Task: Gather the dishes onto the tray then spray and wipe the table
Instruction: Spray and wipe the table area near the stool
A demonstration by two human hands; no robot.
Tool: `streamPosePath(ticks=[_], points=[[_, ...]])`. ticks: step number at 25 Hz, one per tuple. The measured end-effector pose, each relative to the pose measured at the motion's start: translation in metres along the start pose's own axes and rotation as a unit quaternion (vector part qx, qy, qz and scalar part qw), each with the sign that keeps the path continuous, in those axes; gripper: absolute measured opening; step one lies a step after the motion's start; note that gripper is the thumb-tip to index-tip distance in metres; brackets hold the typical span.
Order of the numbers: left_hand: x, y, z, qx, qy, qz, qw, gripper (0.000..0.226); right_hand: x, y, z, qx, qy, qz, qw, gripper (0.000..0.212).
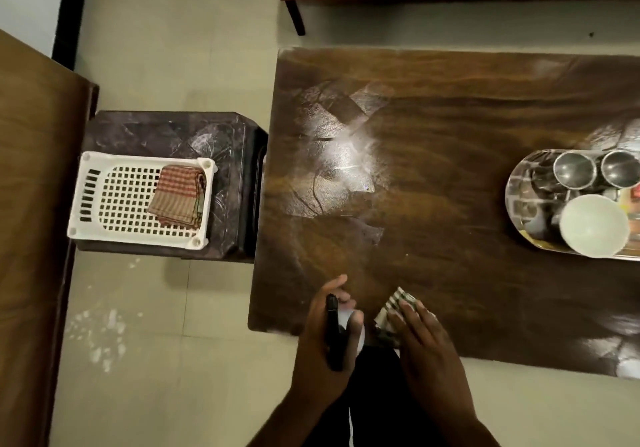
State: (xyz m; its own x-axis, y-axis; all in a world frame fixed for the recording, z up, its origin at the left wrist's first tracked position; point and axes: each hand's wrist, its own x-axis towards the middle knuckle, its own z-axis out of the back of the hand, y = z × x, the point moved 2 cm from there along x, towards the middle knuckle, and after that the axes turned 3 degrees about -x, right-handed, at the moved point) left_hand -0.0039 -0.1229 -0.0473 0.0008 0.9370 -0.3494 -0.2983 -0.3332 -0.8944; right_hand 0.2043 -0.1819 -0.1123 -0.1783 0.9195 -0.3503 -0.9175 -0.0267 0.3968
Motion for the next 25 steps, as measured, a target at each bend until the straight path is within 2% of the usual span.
streamPosePath(ticks=[3,5,9,14,19,21,22,23,24,25], points=[[0.024,-0.014,0.001,-0.014,-0.007,0.039,0.999,0.022,0.007,-0.016,0.002,0.005,-0.059,0.07,0.996,0.042],[0.049,-0.027,0.007,-0.02,-0.027,0.047,0.998,0.007,0.021,-0.027,0.013,0.001,-0.077,0.101,0.992,0.04],[0.126,-0.047,0.012,-0.055,0.007,0.044,0.997,0.016,0.089,-0.059,0.05,-0.021,-0.102,0.11,0.988,0.043],[0.206,-0.073,0.011,0.006,0.035,0.048,0.998,0.039,0.209,-0.077,0.101,-0.018,-0.19,-0.014,0.982,0.043],[0.257,-0.091,0.013,0.047,0.02,0.038,0.998,0.043,0.324,-0.074,0.142,0.049,-0.27,-0.18,0.945,0.046],[0.264,-0.091,0.014,0.047,0.017,0.047,0.998,0.044,0.347,-0.049,0.141,0.067,-0.267,-0.199,0.941,0.05],[0.267,-0.091,0.016,0.04,0.014,0.05,0.998,0.044,0.352,-0.03,0.135,0.051,-0.245,-0.156,0.955,0.051],[0.269,-0.09,0.018,0.025,0.012,0.052,0.998,0.042,0.351,-0.012,0.126,0.018,-0.209,-0.072,0.975,0.052],[0.271,-0.088,0.019,0.005,0.012,0.055,0.998,0.039,0.347,0.002,0.117,-0.023,-0.164,0.047,0.985,0.052],[0.274,-0.086,0.021,-0.016,0.013,0.062,0.998,0.035,0.343,0.006,0.115,-0.075,-0.111,0.173,0.976,0.052]])
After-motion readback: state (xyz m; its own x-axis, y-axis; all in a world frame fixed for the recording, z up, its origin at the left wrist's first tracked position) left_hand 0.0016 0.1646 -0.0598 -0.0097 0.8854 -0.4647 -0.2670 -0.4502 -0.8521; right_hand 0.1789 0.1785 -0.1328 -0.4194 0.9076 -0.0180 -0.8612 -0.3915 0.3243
